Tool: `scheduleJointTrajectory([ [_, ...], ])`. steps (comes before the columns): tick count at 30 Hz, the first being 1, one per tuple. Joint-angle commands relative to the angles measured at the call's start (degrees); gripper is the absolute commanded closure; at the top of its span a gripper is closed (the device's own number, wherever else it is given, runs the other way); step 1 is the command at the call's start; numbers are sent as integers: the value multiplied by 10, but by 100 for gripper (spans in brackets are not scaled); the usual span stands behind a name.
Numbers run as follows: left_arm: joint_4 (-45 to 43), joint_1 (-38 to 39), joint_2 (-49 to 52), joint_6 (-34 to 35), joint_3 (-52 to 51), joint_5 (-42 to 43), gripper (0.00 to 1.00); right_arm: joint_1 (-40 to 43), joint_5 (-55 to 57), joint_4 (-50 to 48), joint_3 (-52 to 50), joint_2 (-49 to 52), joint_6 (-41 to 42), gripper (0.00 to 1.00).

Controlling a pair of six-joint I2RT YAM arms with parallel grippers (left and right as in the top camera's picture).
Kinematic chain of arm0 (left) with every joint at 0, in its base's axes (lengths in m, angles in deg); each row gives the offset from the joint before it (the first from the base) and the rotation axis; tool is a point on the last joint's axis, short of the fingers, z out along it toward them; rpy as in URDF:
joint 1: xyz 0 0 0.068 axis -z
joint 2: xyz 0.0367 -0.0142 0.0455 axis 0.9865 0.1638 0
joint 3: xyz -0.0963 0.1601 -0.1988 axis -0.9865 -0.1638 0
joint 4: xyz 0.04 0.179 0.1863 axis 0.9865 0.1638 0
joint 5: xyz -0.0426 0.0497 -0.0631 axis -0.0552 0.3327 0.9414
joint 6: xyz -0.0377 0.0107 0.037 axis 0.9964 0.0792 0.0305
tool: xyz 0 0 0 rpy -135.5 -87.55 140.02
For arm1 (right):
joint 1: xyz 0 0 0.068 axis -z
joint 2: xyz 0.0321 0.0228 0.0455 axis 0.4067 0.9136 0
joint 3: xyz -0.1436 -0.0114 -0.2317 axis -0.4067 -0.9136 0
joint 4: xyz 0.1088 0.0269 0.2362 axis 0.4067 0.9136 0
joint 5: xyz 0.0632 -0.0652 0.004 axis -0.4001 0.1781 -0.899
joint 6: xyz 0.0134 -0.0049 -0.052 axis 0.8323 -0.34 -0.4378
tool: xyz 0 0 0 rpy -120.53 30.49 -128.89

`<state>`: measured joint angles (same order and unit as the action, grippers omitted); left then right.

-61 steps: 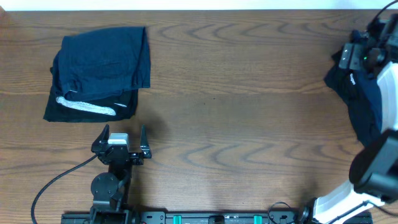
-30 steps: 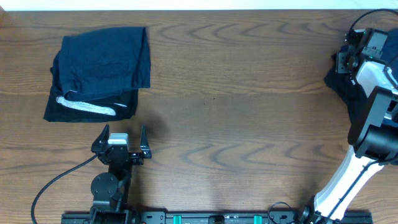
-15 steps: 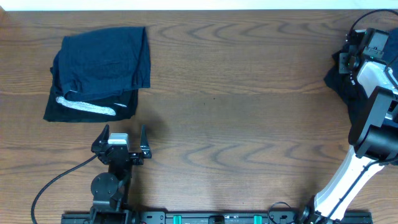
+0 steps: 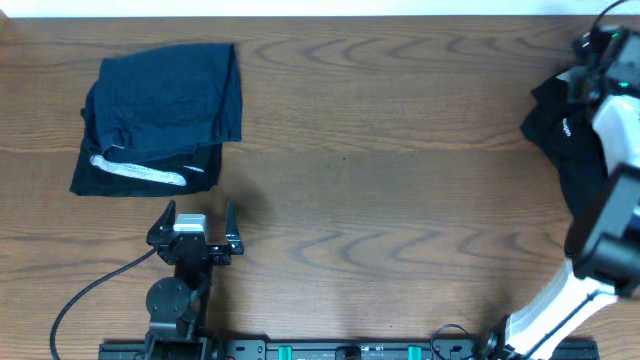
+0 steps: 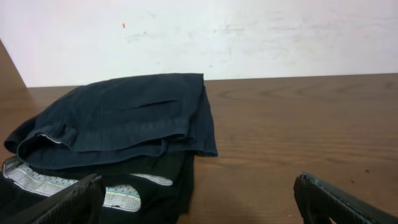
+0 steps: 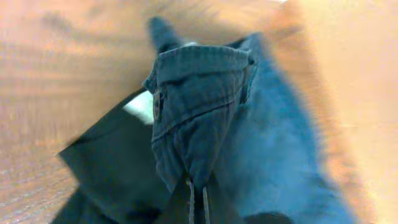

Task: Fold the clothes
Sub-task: 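Reach the right gripper to the right clothes pile and grasp the navy pants, then pull the navy pants with the right gripper onto the table center and release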

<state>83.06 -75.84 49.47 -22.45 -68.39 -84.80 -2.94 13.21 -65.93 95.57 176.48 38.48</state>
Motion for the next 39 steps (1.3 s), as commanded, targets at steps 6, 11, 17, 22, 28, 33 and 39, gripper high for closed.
scheduleJointTrajectory([
  [6, 21, 3, -4, -2, -12, -7, 2, 16, 32, 73, 12, -160, 2, 99],
  [11, 21, 3, -4, -2, -12, -7, 2, 15, 33, 126, 12, -233, -15, 99],
  [17, 21, 3, -4, -2, -12, -7, 2, -2, 16, 137, 12, -314, -19, 99],
  [22, 21, 3, -4, -2, -12, -7, 2, -68, -66, 141, 12, -360, 0, 99],
  [28, 21, 3, -4, -2, -12, -7, 2, -173, -113, 171, 11, -330, 49, 99],
  [33, 21, 3, -4, -2, -12, -7, 2, -256, -127, 202, 11, -243, 87, 99],
  [39, 21, 3, -4, -2, -12, -7, 2, -353, -212, 201, 11, -105, 87, 99],
])
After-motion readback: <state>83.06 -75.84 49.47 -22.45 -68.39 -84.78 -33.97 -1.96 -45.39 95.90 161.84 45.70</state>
